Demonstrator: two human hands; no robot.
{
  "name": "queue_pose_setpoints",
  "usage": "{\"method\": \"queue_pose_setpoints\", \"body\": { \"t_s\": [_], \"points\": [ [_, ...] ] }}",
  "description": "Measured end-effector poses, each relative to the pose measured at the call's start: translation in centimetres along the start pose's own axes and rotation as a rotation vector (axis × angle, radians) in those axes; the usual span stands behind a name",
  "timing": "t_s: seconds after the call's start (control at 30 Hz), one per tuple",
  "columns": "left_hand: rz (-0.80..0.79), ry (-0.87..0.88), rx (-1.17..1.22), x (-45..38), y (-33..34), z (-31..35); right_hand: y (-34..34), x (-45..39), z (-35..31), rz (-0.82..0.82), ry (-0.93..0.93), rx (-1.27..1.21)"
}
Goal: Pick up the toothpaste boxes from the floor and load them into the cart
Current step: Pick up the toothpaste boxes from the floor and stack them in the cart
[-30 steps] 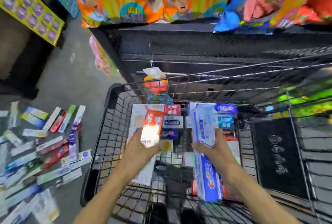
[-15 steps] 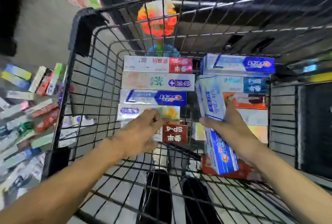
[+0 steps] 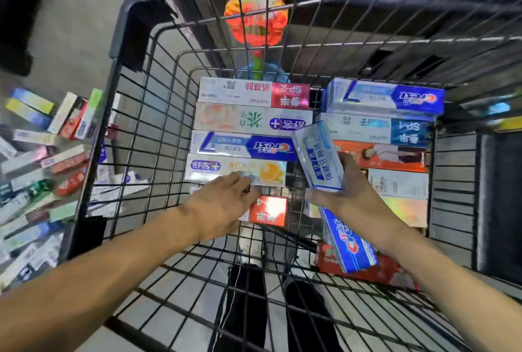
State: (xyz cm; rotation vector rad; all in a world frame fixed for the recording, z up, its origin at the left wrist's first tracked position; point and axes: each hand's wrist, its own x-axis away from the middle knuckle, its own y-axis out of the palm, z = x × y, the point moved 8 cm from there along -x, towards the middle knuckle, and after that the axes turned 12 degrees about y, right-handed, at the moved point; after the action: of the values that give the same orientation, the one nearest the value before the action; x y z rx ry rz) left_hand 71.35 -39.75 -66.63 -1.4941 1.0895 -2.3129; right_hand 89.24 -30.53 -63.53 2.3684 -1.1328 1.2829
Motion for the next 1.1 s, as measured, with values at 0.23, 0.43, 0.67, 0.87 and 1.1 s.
{"method": "queue_pose_setpoints", "body": {
  "t_s": [0.23,0.43,0.67,0.87,1.1],
  "points": [
    [0.042,-0.028,-0.167,-0.3,-0.4,-0.5,1.4,0.5,-0.4,-0.018,-0.058,0.140],
    [0.130,-0.108,-0.089,1.1,-1.5,-2.4,2.2,0.7,-0.9,0.029,-0.141,0.289],
    [0.646,-0.292,0.040,11.6,-7.3,-4.9,4.4,1.7,-2.9,0.036,-0.255,0.511],
    [0.983,-0.419,0.171,20.7,-7.6,-2.7,11.0,1.5,-3.0,-0.014,-0.293,0.783],
    [0.980,-0.487,0.291,20.9,-2.8,-3.1,17.6,0.4,-1.1,-0.172,-0.379,0.986]
  ]
}}
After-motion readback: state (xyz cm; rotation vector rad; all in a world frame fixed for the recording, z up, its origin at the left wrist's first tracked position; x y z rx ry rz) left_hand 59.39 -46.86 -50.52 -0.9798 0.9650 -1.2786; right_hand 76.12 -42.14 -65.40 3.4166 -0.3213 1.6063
